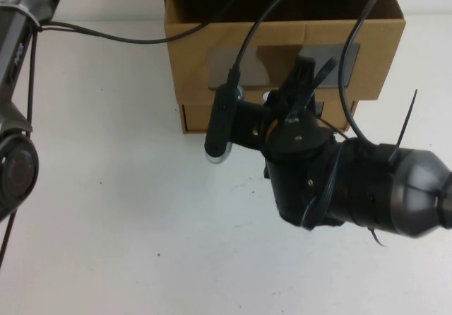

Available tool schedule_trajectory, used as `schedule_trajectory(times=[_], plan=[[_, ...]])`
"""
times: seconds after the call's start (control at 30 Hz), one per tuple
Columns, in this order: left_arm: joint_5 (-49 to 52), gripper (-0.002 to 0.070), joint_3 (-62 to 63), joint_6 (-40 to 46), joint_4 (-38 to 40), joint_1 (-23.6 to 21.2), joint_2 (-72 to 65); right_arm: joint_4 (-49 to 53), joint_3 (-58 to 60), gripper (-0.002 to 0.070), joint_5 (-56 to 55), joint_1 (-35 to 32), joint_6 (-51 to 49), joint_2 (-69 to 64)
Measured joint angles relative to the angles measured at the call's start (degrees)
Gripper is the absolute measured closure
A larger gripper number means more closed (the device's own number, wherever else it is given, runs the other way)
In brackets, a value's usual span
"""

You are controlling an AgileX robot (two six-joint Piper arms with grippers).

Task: Open the shoe box
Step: 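Pull the top drawer of the cardboard box fully open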

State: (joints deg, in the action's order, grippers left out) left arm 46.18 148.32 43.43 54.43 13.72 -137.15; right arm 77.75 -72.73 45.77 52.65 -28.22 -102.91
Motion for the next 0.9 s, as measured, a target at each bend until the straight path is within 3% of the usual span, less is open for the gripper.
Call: schedule_trajectory(times=[0.9], plan=[[0.2, 0.0682, 0.0, -3.1, 2.2, -0.1, 0.0, -17.5, 6.3, 0.0669, 14.1, 15.4, 1.3, 9.4]])
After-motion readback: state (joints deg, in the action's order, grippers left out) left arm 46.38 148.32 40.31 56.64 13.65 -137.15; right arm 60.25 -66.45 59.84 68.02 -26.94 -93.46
